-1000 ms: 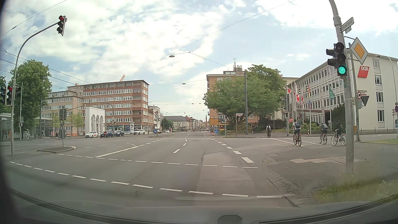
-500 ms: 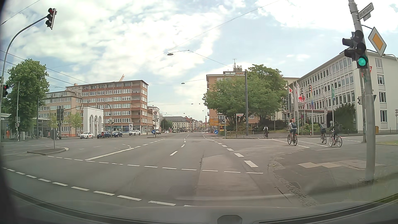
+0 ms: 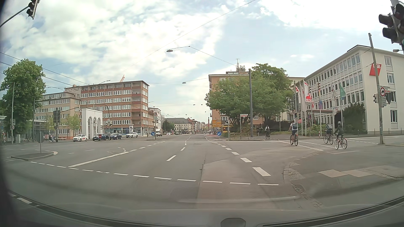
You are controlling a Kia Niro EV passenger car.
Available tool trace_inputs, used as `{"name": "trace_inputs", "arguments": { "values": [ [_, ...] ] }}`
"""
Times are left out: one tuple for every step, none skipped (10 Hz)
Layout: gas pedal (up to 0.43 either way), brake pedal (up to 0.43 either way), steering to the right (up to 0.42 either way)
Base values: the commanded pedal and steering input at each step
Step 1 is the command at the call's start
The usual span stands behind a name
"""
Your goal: Follow the waypoints while adhering to traffic rules and regulations
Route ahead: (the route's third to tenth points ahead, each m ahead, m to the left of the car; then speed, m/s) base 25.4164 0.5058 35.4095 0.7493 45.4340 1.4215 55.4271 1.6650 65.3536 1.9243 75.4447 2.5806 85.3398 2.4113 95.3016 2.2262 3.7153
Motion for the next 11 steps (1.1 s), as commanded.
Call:
{"name": "trace_inputs", "arguments": {
  "values": [
    [0.461, 0.03, 0.001],
    [0.461, 0.03, 0.0],
    [0.461, 0.03, -0.001],
    [0.461, 0.03, -0.002],
    [0.461, 0.03, -0.004],
    [0.461, 0.03, -0.005],
    [0.461, 0.03, -0.005],
    [0.461, 0.037, -0.007],
    [0.449, 0.03, -0.009],
    [0.429, 0.03, -0.011],
    [0.429, 0.03, -0.012]
  ]
}}
